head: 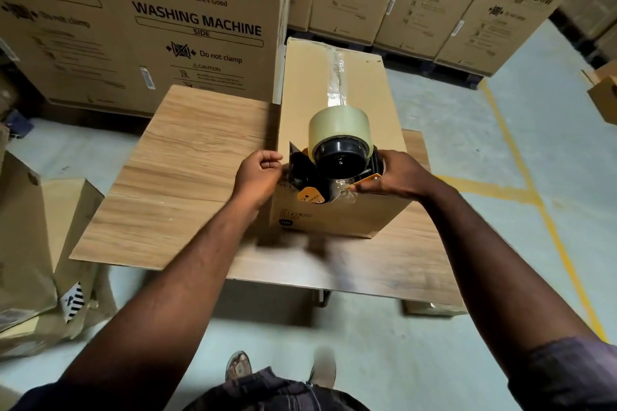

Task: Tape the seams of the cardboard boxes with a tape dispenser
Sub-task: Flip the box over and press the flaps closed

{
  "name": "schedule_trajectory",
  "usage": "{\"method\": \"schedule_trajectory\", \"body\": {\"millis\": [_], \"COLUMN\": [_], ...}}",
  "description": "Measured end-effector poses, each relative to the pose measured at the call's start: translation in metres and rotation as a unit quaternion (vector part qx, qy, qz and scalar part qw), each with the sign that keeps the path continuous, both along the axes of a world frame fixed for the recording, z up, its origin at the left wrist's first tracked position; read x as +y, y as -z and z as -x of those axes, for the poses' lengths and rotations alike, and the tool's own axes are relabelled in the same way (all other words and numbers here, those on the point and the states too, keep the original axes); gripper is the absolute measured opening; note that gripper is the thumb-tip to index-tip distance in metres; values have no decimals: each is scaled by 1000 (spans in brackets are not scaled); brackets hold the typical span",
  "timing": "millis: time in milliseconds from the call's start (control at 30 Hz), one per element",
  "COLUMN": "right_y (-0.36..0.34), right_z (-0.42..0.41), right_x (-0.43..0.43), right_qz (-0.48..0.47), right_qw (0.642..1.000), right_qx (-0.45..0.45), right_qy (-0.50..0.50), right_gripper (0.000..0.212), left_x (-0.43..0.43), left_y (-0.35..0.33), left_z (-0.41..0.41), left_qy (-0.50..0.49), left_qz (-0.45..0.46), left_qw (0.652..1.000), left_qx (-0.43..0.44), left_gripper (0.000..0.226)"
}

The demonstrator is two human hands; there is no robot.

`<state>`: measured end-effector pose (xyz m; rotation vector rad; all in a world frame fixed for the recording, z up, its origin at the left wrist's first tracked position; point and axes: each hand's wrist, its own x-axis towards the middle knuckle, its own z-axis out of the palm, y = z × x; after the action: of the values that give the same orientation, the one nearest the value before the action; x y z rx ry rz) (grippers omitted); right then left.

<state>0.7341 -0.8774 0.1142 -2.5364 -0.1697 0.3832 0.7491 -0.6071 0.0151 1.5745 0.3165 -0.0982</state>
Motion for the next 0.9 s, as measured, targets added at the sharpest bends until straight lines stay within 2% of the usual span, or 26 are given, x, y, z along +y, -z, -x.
{"method": "schedule_trajectory", "body": {"millis": [33,133,267,400,467,533,600,667,700,767,833,900], "right_y": [1,5,4,8,13,20,30,37,40,42,45,45], "right_z": [0,-1,-1,14,24,28,28,27,27,26,26,27], "right_x": [-1,-1,-20,-77,-104,-118,-124,-125,-125,-127,-129,-128], "right_qz": [1,30,44,-6,-33,-45,-54,-69,-76,-86,-99,-104], "right_qw": [1000,998,996,999,999,999,998,997,997,996,995,994], "right_qx": [0,-29,-37,-20,-15,-12,-14,-18,-19,-21,-25,-28], "right_qy": [-7,-47,-70,-33,3,23,28,24,22,22,24,22], "right_gripper": [51,47,44,47,41,33,28,27,28,28,30,31], "left_x": [-5,-7,-9,-11,-16,-25,-45,-73,-87,-111,-118,-110], "left_y": [6,16,15,14,8,-1,-10,-15,-15,-12,-1,7], "left_z": [3,10,13,16,20,29,41,49,51,58,62,63], "left_qy": [-7,-41,-62,-75,-86,-92,-54,16,69,181,229,245], "left_qz": [-31,-11,-64,-84,-121,-235,-378,-424,-423,-449,-509,-549], "left_qw": [999,999,995,992,987,958,896,857,855,845,806,772], "left_qx": [0,-10,-53,-51,-65,-134,-229,-292,-293,-228,-195,-208], "left_gripper": [23,15,15,16,16,20,27,25,25,48,70,78]}}
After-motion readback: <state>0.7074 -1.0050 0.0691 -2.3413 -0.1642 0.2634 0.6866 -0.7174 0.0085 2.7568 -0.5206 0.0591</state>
